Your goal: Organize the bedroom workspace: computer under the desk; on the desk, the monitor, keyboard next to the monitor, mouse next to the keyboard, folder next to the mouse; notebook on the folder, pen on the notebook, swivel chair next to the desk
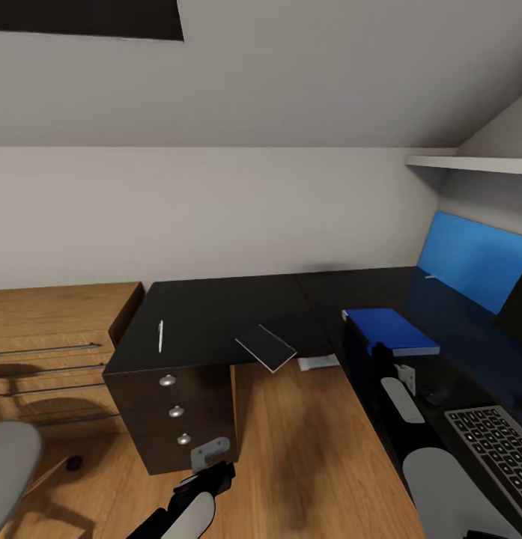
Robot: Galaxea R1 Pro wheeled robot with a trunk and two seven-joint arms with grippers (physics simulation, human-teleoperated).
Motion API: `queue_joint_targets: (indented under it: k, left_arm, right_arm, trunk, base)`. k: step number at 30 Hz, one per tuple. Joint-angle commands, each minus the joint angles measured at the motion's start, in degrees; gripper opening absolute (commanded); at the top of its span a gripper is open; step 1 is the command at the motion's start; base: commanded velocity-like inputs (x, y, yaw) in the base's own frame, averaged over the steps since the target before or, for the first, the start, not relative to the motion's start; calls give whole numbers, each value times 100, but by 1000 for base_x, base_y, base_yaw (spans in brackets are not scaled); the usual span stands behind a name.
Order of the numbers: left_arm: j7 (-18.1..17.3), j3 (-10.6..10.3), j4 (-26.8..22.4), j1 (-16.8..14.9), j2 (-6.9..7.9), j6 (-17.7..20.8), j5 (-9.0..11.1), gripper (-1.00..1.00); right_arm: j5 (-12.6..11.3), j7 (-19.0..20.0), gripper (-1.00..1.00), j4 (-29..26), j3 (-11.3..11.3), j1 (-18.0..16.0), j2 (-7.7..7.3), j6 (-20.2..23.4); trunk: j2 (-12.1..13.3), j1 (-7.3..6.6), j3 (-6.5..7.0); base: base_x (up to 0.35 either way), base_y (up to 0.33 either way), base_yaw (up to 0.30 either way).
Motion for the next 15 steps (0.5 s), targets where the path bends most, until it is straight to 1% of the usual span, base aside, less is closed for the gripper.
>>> queue_joint_targets:
  k: [1, 2, 15]
  left_arm:
    - [35, -14, -9, -7, 6, 23, 14, 100]
    - [35, -11, -9, -7, 6, 23, 14, 100]
    - [35, -11, -9, -7, 20, 15, 5, 100]
  right_arm:
    - [-52, -15, -100, -7, 9, -3, -2, -27]
    - [-52, -18, 100, -7, 8, -3, -2, -26]
    - [-52, -11, 100, -7, 6, -3, -2, -16]
  trunk:
    - [-3, 0, -6]
    - [-3, 0, -6]
    - [-3, 0, -6]
  base:
    - [0, 0, 0]
    - [0, 0, 0]
    - [0, 0, 0]
